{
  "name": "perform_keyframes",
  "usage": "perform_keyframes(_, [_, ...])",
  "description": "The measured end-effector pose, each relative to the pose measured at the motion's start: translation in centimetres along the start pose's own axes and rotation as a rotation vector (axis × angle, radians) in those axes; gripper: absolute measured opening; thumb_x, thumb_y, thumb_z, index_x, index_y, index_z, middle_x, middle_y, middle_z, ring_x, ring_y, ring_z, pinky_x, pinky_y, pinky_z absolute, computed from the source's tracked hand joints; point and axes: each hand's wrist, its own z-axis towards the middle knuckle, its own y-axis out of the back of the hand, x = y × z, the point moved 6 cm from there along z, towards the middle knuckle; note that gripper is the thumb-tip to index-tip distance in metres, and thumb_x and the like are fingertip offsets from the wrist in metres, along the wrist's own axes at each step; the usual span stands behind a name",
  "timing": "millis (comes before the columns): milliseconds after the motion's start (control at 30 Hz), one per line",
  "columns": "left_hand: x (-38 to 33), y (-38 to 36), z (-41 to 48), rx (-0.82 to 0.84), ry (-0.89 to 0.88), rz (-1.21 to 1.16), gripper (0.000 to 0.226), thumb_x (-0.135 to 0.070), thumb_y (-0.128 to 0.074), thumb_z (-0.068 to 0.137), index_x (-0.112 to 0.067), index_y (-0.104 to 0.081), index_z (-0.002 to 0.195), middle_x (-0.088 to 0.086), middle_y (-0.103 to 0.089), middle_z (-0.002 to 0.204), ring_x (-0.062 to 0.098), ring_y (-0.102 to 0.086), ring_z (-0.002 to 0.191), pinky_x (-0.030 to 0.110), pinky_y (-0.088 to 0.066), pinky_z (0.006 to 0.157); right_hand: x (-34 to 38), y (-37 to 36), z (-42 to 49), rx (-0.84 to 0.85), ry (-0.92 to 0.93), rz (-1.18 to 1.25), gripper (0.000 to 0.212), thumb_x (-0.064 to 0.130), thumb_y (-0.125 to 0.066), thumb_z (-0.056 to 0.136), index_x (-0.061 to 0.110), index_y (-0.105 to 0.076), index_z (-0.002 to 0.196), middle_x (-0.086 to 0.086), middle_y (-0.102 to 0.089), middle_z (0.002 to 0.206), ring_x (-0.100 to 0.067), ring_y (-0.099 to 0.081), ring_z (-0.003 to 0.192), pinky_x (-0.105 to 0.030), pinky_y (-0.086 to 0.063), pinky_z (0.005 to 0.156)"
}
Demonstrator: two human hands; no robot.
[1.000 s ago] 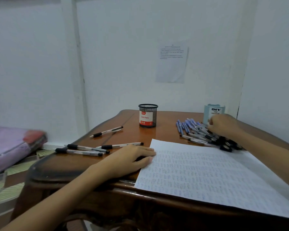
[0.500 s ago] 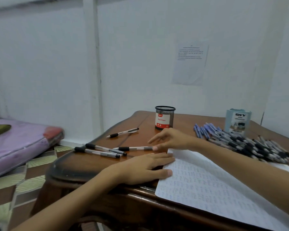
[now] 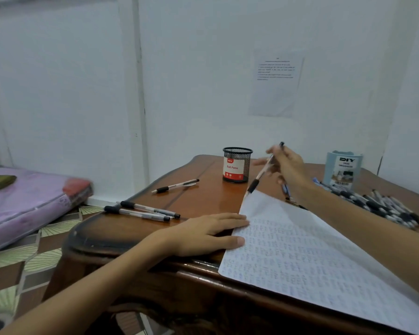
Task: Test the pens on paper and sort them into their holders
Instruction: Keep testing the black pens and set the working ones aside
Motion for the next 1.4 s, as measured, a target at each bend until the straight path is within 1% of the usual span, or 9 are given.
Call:
perform_keyframes(200, [-0.2,-0.1,0.1,0.005,0.029,0.012,0.051,-0.047,-0.033,0.096,-0.038,-0.022,0.145,-0.021,-0.019,0.152,-0.003,-0.019,0.136,0.017,-0.013,0.105,-0.5,2.7,-0.3,-0.074,-0.099,-0.066,0.025,0.024,-0.035,0.102,0.024,-0.037,0.127,-0.006,-0.050,0.065,-0.001,-0.035,0.028,-0.017,-0.030,0.036])
perform_keyframes(500, [-0.3,-0.2,0.1,0.002,0.020,0.007,0.056,-0.056,-0.030,0.093,-0.037,-0.023,0.145,-0.019,-0.020,0.152,0.000,-0.024,0.135,0.025,-0.020,0.112,-1.8,1.7,-1.7,0.043,-0.210,-0.011,0.014,0.008,-0.043,0.099,0.011,-0.041,0.112,-0.012,-0.051,0.063,-0.003,-0.032,0.026,-0.014,-0.022,0.027])
perform_keyframes(667, [-0.2,-0.2,0.0,-0.015,0.016,0.005,0.052,-0.052,-0.031,0.094,-0.039,-0.026,0.144,-0.020,-0.022,0.147,-0.003,-0.028,0.129,0.023,-0.025,0.107,-3.3,0.4,-2.2,0.127,-0.344,0.102,0.039,0.008,-0.069,0.080,0.011,-0.043,0.108,-0.008,-0.059,0.077,-0.004,-0.051,0.043,-0.013,-0.042,0.038])
perform_keyframes(833, [-0.1,0.0,0.0,-0.055,0.018,0.006,0.050,-0.052,-0.035,0.094,-0.038,-0.032,0.142,-0.019,-0.029,0.144,-0.004,-0.031,0.126,0.023,-0.027,0.107,-4.7,0.2,-1.9,-0.091,-0.334,0.345,0.031,-0.016,-0.058,0.081,0.011,-0.045,0.074,-0.008,-0.056,0.062,-0.003,-0.053,0.035,-0.011,-0.043,0.036])
perform_keyframes(933, [-0.1,0.2,0.0,-0.081,0.014,0.015,0.049,-0.051,-0.037,0.094,-0.038,-0.034,0.141,-0.018,-0.032,0.146,-0.003,-0.031,0.128,0.025,-0.025,0.109,-5.0,0.9,-1.5,-0.215,-0.332,0.345,0.030,-0.008,-0.050,0.088,0.012,-0.043,0.068,0.000,-0.050,0.041,-0.001,-0.044,0.028,-0.011,-0.038,0.030])
perform_keyframes(1000, [-0.2,0.4,0.0,-0.112,0.007,0.017,0.048,-0.050,-0.040,0.093,-0.038,-0.037,0.139,-0.018,-0.034,0.146,-0.005,-0.030,0.129,0.023,-0.023,0.109,-4.8,0.5,-1.7,-0.184,-0.347,0.375,0.021,0.000,-0.045,0.091,0.008,-0.046,0.072,0.000,-0.050,0.036,-0.005,-0.051,0.032,-0.016,-0.046,0.035])
perform_keyframes(1167, [-0.5,0.6,-0.1,-0.136,-0.013,0.020,0.046,-0.047,-0.042,0.093,-0.036,-0.041,0.137,-0.016,-0.035,0.147,-0.005,-0.030,0.130,0.019,-0.021,0.108,-5.3,-2.8,-2.9,0.191,-0.385,0.289,0.035,0.030,-0.043,0.099,0.004,-0.064,0.104,-0.015,-0.072,0.084,-0.022,-0.071,0.064,-0.027,-0.058,0.053])
perform_keyframes(1300, [-0.5,0.6,-0.1,-0.150,-0.022,0.011,0.045,-0.048,-0.043,0.093,-0.037,-0.042,0.137,-0.016,-0.036,0.146,-0.005,-0.031,0.130,0.017,-0.022,0.107,-5.1,-3.5,-2.8,0.213,-0.284,0.058,0.020,0.025,-0.069,0.081,0.010,-0.062,0.070,-0.005,-0.067,0.062,-0.012,-0.057,0.050,-0.018,-0.047,0.042])
perform_keyframes(1400, [-0.3,0.5,0.0,-0.153,-0.020,0.013,0.046,-0.048,-0.043,0.093,-0.037,-0.042,0.137,-0.016,-0.036,0.146,-0.007,-0.031,0.129,0.016,-0.022,0.105,-5.1,-3.1,-2.5,0.146,-0.188,-0.093,0.042,0.023,-0.075,0.076,0.011,-0.042,0.054,-0.002,-0.043,0.043,-0.007,-0.034,0.031,-0.016,-0.028,0.032])
